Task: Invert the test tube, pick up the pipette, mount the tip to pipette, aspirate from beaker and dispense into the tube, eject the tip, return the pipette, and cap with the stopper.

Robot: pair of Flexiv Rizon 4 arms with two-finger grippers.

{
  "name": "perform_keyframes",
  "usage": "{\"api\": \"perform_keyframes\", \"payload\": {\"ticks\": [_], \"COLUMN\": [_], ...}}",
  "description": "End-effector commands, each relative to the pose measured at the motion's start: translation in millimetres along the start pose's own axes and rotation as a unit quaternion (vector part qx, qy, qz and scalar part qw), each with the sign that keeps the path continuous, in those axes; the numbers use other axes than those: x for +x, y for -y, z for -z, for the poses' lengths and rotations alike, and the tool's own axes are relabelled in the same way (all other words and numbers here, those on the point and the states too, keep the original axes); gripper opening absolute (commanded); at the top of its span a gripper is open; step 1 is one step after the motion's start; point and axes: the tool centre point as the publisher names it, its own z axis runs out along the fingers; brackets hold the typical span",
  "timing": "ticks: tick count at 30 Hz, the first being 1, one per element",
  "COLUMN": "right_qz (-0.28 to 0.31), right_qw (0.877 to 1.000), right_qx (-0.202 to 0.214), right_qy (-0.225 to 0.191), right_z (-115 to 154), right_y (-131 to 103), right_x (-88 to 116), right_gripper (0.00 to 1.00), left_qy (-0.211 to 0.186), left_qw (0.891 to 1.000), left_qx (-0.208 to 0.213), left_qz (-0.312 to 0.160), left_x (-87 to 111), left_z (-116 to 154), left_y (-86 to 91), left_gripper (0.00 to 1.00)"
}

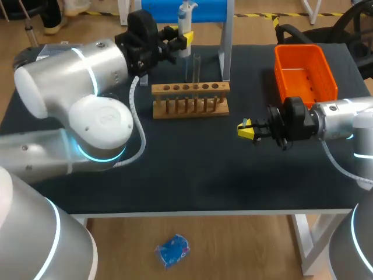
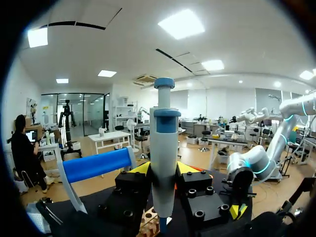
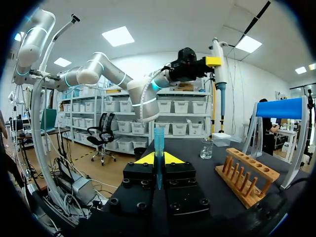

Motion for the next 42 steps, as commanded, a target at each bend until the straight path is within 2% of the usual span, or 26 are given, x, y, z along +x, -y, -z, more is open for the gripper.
{"api": "perform_keyframes", "payload": {"ticks": [1,3,9,16,35,42], "right_qz": [0.0,0.0,0.0,0.0,0.0,0.0], "right_qw": [1.0,1.0,1.0,1.0,1.0,1.0], "right_qx": [0.0,0.0,0.0,0.0,0.0,0.0], "right_qy": [0.0,0.0,0.0,0.0,0.0,0.0], "right_z": [0.5,0.5,0.5,0.5,0.5,0.5], "right_y": [0.3,0.3,0.3,0.3,0.3,0.3], "right_x": [0.3,0.3,0.3,0.3,0.3,0.3], "right_gripper": [0.0,0.0,0.0,0.0,0.0,0.0], "left_qy": [-0.189,-0.211,-0.237,-0.235,-0.227,-0.227], "left_qw": [0.982,0.977,0.971,0.972,0.973,0.973], "left_qx": [0.003,0.001,0.004,0.016,0.013,0.013], "left_qz": [-0.002,-0.001,-0.017,-0.027,-0.033,-0.035], "left_x": [22.2,36.2,66.7,87.7,89.9,109.0], "left_z": [18.5,16.7,17.5,20.0,19.3,18.5], "left_y": [-5.5,-4.6,3.4,12.4,13.1,16.5], "left_gripper": [0.0,0.0,0.0,0.0,0.0,0.0]}}
